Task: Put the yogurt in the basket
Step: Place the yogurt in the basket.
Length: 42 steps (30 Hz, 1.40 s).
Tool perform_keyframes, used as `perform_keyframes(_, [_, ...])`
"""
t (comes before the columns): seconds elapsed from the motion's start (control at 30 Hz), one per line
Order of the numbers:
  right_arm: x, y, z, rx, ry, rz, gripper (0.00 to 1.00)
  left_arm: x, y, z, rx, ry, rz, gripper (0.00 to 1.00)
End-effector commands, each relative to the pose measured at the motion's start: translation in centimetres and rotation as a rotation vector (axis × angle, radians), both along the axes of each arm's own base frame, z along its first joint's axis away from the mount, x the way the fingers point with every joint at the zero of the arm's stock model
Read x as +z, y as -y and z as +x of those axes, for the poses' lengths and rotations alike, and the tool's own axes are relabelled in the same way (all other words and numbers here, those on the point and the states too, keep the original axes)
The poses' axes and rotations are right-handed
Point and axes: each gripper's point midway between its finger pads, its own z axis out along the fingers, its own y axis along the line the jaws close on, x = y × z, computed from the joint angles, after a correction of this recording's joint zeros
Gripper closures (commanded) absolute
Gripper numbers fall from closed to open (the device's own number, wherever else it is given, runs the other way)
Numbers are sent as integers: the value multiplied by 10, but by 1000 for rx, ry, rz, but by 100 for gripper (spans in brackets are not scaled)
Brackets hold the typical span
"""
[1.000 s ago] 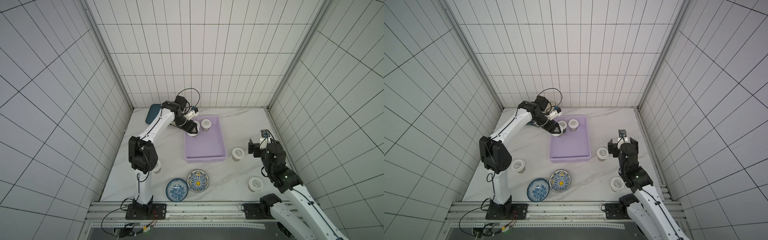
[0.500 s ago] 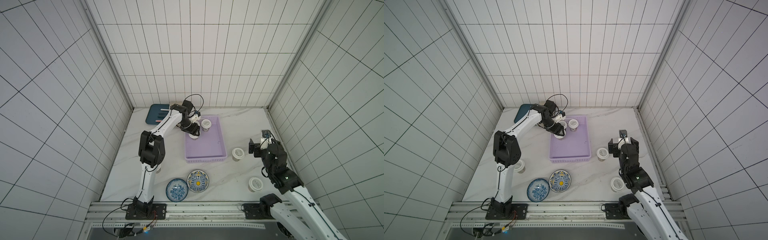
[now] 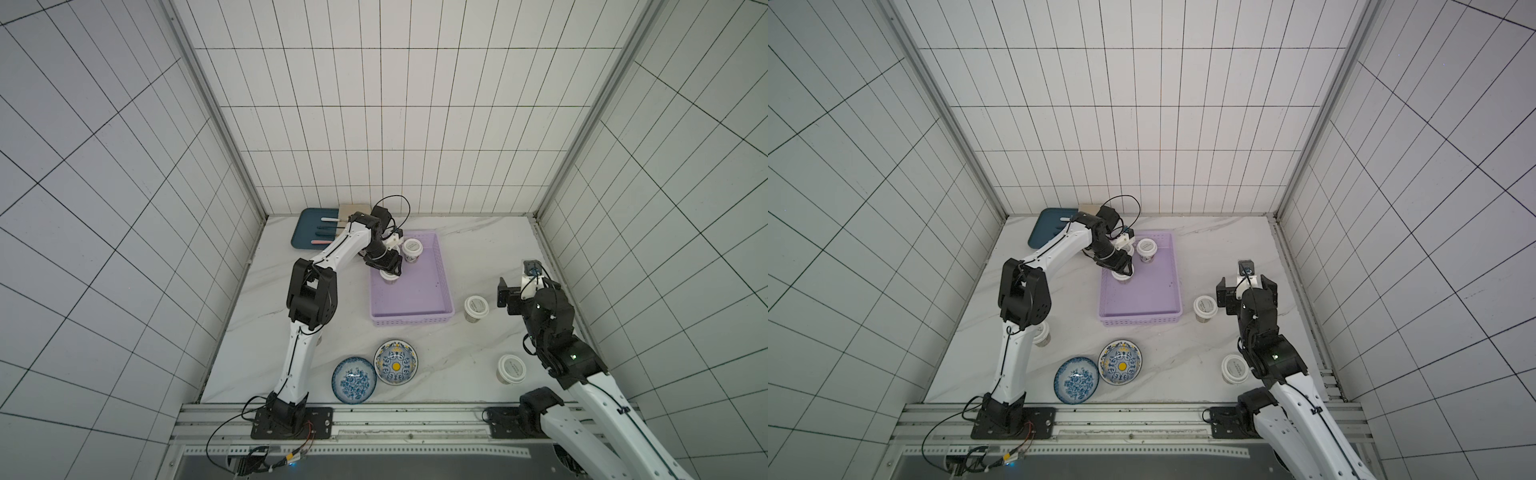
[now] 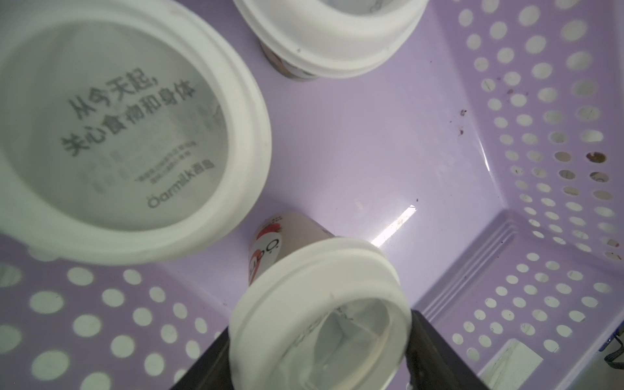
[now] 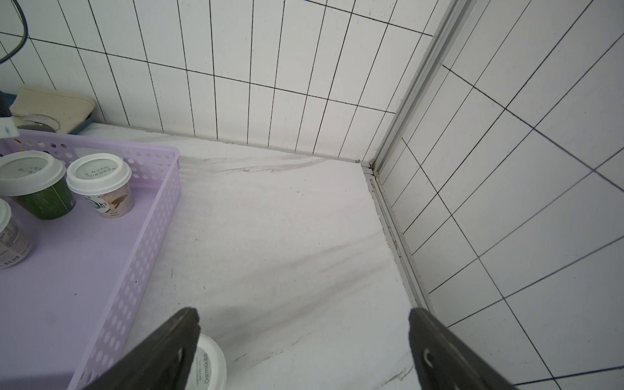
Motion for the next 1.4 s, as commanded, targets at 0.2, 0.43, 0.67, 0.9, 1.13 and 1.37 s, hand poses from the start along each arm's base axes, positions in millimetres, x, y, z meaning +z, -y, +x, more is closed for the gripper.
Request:
perform_keyframes(0.2, [-3,1,-1,-7,14,-9,1,-7,5,12,11,30,12,27])
perform_keyframes(0.43, [-2,2,-2,-9,21,-6,1,5,5,14,22,54,5,19])
perform_keyframes(0.67, [-1,2,-2,-10,25,-5,1,27,4,14,31,99,-2,10])
perform_keyframes(0.9, [-1,2,-2,-10,25,-6,1,65,0,12,58,162,-28,3])
perform_keyframes(1.13, [-3,2,-2,-12,16,-3,1,107,-2,1,109,208,-101,2])
perform_keyframes(1.37, [-4,3,-2,-20,1,-2,1,144,-16,-15,152,280,-150,2])
